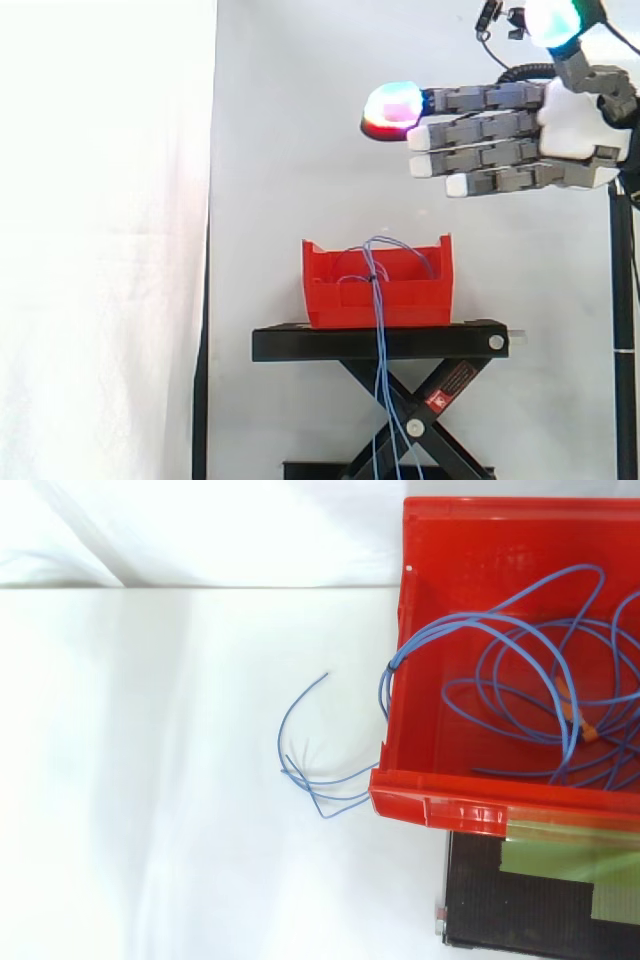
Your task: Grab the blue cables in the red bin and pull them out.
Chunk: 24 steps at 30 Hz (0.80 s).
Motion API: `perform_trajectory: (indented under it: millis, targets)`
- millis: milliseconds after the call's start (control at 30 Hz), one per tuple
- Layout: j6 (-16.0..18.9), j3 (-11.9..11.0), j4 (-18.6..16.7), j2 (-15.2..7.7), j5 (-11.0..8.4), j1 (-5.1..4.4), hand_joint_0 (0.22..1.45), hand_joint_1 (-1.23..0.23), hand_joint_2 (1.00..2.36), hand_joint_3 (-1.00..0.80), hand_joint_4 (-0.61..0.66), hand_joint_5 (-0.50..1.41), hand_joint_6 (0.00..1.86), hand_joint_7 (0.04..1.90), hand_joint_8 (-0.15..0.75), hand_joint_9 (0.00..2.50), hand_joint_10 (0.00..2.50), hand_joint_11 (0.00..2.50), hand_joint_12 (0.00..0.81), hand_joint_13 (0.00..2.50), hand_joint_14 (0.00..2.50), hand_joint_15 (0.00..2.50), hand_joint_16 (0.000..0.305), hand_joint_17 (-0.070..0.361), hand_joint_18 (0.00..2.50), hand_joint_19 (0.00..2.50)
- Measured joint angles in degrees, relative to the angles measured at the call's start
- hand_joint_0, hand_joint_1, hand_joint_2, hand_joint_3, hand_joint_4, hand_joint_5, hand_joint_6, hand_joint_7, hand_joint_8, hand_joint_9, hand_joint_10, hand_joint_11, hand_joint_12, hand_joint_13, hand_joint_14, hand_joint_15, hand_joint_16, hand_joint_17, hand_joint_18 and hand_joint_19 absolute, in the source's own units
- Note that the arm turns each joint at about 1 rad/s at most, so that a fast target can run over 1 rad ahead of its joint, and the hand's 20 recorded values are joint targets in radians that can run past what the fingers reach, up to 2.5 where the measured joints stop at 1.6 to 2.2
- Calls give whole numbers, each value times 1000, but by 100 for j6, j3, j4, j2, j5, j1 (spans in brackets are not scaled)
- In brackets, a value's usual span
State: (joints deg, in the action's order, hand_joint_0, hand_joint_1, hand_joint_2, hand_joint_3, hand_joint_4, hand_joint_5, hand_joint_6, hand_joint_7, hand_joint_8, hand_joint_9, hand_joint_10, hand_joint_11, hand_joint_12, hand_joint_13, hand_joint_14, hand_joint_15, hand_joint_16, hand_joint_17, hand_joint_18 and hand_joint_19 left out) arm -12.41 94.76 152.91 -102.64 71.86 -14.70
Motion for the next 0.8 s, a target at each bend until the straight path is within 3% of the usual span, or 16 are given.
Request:
perform_trajectory:
  millis: [167,333,500,667,800]
  targets:
    - [-290,-499,549,-282,147,25,746,-641,1000,-1000,188,277,5,169,251,377,6,218,331,275,13,397,45,102,235,633]
    - [-849,-732,752,-592,372,38,745,-641,1000,-1000,188,276,5,169,251,378,7,222,331,272,13,390,45,102,233,635]
    - [-1489,-998,859,-919,839,81,745,-641,1000,-1000,188,277,5,171,251,379,7,214,331,266,14,388,46,102,230,636]
    - [-2072,-1127,905,-1075,1185,108,746,-641,1000,-1000,187,277,5,166,250,377,7,214,332,264,13,388,46,103,229,634]
    - [-2317,-1160,929,-1162,1240,112,746,-641,1000,-1000,187,277,5,169,249,378,6,215,332,263,13,388,46,103,228,636]
